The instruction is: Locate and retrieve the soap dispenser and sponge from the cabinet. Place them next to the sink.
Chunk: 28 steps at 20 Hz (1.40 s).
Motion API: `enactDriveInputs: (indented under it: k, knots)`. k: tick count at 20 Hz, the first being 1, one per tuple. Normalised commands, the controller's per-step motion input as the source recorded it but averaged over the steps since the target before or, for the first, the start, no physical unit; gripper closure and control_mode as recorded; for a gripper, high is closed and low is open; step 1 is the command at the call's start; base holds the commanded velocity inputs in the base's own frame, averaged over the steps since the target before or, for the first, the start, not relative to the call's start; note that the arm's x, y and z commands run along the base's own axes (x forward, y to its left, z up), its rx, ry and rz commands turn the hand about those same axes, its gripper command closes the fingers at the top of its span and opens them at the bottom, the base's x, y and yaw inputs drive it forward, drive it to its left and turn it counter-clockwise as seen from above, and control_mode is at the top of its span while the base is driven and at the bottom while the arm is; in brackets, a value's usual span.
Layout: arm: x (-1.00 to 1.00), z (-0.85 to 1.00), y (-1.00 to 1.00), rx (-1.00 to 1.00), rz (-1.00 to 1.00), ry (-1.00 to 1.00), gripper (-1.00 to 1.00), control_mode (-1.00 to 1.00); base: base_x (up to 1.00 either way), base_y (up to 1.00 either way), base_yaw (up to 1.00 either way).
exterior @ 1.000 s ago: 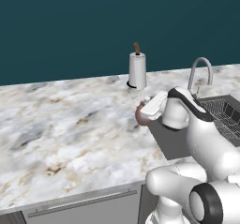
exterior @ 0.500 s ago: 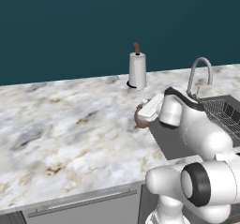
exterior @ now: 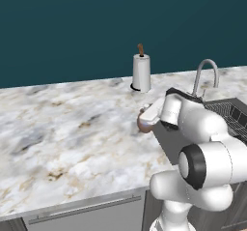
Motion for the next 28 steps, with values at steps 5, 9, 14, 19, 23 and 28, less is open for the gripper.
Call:
enactDriveInputs:
  k: [5, 9, 14, 19, 23, 28]
  knots:
    - [0.35, -0.32, 0.0, 0.0, 0.05, 0.0, 1.0, -1.0, 0.0, 0.0, 0.0]
    - [0.34, -0.29, 0.0, 0.0, 0.07, 0.0, 1.0, -1.0, 0.0, 0.0, 0.0]
    - [0.34, -0.29, 0.0, 0.0, 0.07, 0.0, 1.0, -1.0, 0.0, 0.0, 0.0]
    - [0.26, -0.22, 0.0, 0.0, 0.05, 0.0, 1.0, -1.0, 0.0, 0.0, 0.0]
    - [0.18, -0.19, -0.06, 0.0, 0.02, 0.0, 1.0, -1.0, 0.0, 0.0, 0.0]
    - [0.05, -0.37, -0.2, 0.0, 0.02, 0.0, 1.0, -1.0, 0.0, 0.0, 0.0]
